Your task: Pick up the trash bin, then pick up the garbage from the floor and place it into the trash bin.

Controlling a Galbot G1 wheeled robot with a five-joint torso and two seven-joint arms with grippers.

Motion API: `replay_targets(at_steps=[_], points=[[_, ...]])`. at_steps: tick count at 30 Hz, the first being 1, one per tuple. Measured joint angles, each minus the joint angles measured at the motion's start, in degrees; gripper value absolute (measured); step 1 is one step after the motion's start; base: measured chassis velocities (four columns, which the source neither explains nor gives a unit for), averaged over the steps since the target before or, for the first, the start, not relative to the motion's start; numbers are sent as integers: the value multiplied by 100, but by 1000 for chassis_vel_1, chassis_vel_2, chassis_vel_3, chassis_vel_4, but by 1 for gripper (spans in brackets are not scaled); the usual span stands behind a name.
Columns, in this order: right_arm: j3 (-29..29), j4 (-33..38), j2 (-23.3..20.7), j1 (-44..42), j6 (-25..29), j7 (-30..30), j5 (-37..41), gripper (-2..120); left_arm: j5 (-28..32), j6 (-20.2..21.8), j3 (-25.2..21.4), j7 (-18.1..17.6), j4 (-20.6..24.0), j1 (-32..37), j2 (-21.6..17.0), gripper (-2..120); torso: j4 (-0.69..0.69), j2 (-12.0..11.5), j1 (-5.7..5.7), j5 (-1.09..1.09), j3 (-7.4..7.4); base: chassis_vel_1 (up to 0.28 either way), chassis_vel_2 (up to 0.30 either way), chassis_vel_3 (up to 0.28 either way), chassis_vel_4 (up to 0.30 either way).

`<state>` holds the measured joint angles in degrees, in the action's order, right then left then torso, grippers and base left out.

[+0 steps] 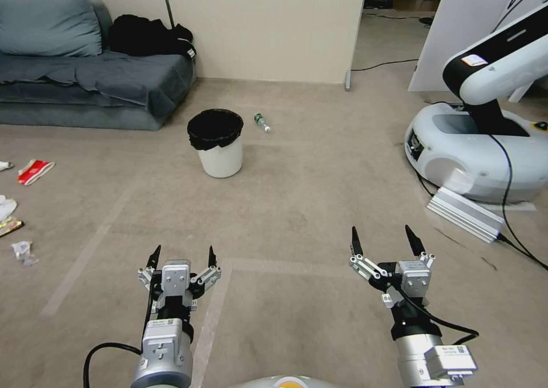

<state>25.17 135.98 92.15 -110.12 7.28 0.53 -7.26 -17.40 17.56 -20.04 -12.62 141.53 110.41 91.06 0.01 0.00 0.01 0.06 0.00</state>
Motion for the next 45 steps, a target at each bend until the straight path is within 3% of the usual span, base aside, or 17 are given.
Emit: replay_targets(at_steps=[2,4,7,45], points=[[5,2,0,0,-3,1,0,100,-17,0,11,15,-1,0,1,100,-2,0,0,-11,0,-224,218,208,-215],[7,2,-1,1,-6,1,-1,100,-33,0,17,16,0,5,1,100,1,0,0,-1,0,-191,206,192,-208],[7,2,0,3,-8,2,-3,100,-43,0,17,22,0,2,-1,100,0,0,0,-9,0,-198,215,204,-209],[6,-15,-1,27,-36,30,-15,100,-179,55,-198,-216,171,50,22,100,-1,0,-1,-6,0,-184,185,184,-189]])
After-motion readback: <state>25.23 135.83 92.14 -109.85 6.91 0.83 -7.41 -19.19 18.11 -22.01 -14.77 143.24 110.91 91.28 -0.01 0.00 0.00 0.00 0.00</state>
